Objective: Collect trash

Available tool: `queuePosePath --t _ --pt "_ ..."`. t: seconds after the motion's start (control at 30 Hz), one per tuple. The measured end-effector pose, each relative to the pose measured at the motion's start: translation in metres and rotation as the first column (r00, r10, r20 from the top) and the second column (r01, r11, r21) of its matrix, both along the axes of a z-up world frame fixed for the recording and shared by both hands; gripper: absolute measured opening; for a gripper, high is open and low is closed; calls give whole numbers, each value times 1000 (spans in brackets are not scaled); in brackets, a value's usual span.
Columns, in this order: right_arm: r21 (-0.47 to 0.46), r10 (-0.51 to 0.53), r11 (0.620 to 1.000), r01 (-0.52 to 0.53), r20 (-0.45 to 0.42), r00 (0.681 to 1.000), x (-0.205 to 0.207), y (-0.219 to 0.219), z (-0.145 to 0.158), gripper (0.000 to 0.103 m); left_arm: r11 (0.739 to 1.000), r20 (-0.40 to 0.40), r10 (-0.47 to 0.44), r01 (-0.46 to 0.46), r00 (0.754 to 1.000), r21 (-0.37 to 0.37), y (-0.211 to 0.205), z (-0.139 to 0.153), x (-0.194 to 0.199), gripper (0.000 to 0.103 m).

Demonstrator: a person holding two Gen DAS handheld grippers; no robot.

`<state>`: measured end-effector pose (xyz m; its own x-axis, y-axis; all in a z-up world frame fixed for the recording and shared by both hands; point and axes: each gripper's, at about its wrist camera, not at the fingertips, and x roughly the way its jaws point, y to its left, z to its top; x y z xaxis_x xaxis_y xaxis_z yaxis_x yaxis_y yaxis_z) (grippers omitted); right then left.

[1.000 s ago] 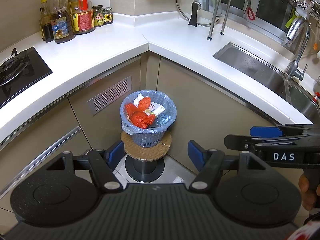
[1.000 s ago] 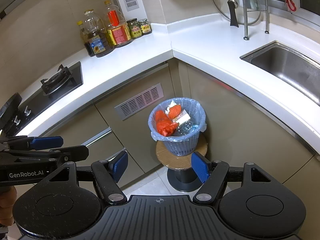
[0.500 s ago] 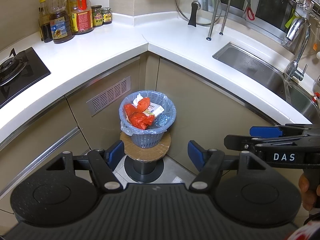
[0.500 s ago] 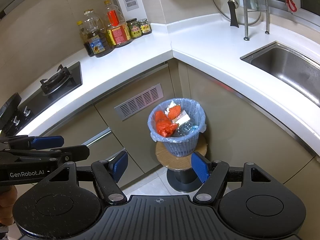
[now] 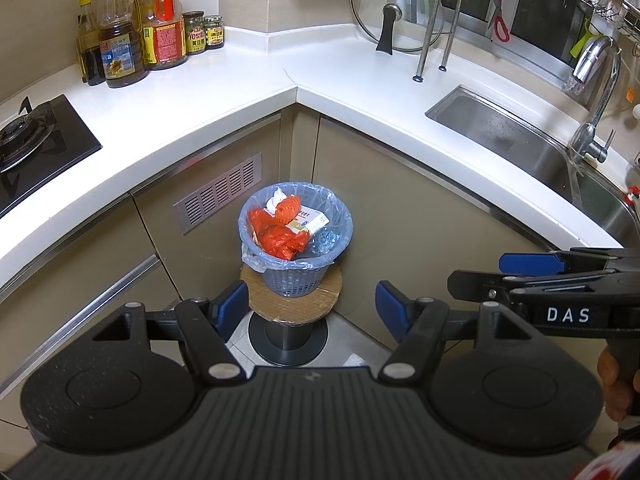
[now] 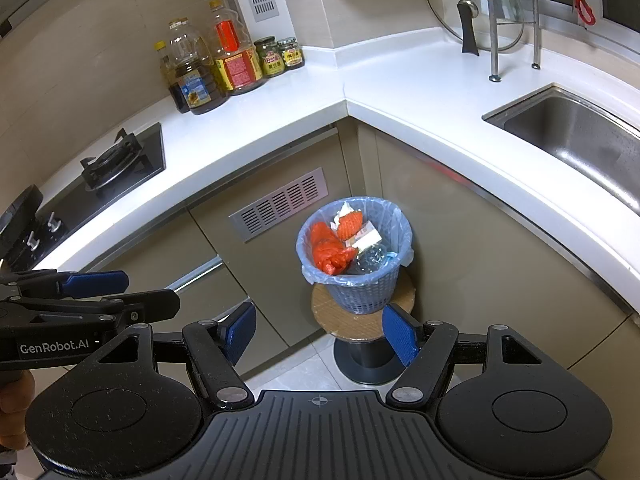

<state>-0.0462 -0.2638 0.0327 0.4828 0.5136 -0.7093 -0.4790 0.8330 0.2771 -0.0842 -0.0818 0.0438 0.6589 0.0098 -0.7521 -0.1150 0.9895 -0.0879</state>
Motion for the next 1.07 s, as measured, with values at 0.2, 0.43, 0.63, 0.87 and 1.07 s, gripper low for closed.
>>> queuePosePath --t 0.2,0.43,0.63,0.87,1.07 --pt "0 0 1000 0 0 1000 0 0 0 70 1000 0 1 -1 1000 0 0 0 0 68" --pt "0 -1 1000 1 1 1000 0 0 0 70 1000 1 -2 2 1000 1 1 0 1 68" --pt "0 0 1000 0 0 1000 0 0 0 70 1000 2 -2 2 1000 0 1 0 1 68" --pt "0 0 1000 0 1 1000 0 0 0 70 1000 1 -1 1 1000 1 1 1 1 68" --pt "0 0 1000 0 0 1000 -1 0 0 70 1000 1 6 -6 1000 3 0 3 3 68"
